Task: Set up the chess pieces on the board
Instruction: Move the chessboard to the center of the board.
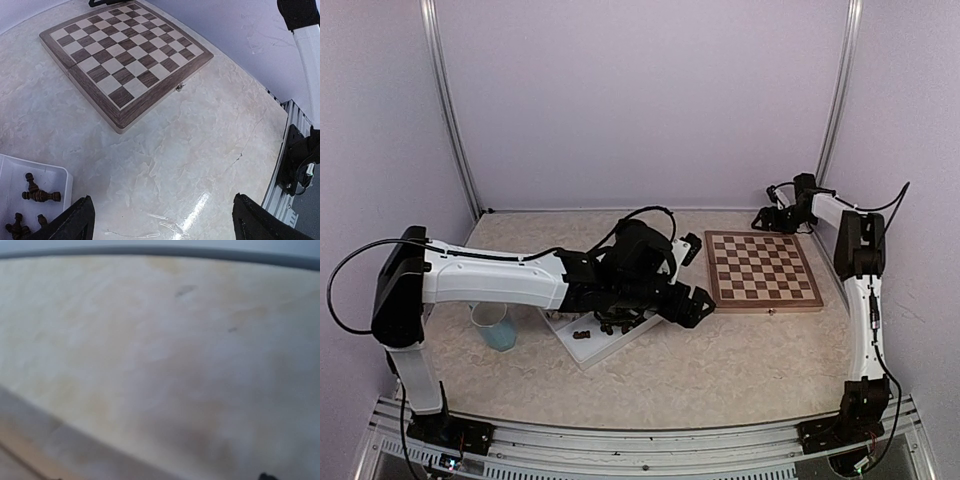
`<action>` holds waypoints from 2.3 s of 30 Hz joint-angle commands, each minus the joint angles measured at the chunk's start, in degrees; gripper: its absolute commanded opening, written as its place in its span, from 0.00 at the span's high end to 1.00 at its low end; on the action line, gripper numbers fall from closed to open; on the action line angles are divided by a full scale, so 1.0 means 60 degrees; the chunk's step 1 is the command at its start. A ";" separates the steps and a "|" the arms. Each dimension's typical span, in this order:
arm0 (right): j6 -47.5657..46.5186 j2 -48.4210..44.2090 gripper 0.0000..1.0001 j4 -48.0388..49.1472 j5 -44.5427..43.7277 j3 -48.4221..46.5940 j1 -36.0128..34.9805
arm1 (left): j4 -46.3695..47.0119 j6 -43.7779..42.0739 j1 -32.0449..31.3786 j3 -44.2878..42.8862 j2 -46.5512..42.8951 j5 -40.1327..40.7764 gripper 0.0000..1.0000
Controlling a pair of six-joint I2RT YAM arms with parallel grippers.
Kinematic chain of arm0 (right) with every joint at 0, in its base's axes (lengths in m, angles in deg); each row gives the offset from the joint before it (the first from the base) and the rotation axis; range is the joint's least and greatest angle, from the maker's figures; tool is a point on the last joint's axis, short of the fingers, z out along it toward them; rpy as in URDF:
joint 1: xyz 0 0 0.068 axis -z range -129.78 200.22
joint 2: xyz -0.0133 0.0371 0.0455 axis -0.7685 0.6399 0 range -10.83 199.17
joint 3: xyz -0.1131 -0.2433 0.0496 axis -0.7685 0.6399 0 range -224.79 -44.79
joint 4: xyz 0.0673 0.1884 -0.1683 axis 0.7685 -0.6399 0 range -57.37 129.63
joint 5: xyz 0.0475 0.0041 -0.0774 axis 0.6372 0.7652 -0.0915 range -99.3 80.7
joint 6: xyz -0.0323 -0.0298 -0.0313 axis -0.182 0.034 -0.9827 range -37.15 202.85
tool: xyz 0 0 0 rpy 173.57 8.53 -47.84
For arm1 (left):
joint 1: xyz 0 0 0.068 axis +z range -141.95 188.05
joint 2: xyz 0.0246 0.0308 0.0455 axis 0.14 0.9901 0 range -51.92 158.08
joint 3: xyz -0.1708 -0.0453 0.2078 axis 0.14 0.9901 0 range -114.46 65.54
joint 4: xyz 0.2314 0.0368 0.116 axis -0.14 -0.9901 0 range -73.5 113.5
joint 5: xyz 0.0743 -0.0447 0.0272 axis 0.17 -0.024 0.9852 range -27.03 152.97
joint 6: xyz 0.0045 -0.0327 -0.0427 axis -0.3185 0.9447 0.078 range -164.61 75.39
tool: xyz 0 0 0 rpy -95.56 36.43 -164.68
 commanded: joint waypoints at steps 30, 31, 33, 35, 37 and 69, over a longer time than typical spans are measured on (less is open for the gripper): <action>-0.3980 -0.3567 0.30 -0.2276 -0.0233 0.8218 -0.2294 | -0.1652 -0.0512 0.1819 0.2726 -0.2927 0.0918 0.06; -0.4053 -0.3583 0.30 -0.2214 -0.0291 0.8196 -0.2356 | -0.1584 -0.0617 0.1681 0.2726 -0.2874 0.0729 0.07; -0.4290 -0.3641 0.30 -0.2138 -0.0184 0.8198 -0.2477 | -0.1607 -0.0794 0.1348 0.2602 -0.2583 0.0488 0.07; -0.4510 -0.3661 0.31 -0.2327 -0.0037 0.8192 -0.2606 | -0.1786 -0.0815 0.1058 0.2409 -0.2269 0.0133 0.07; -0.4848 -0.3755 0.32 -0.2471 -0.0016 0.8318 -0.2802 | -0.1838 -0.0805 0.0729 0.2337 -0.1922 -0.0154 0.07; -0.5080 -0.7192 0.15 -0.0952 0.1688 0.9932 -0.2476 | -0.2335 -0.1284 -0.1017 -0.0298 0.1713 -0.2410 0.06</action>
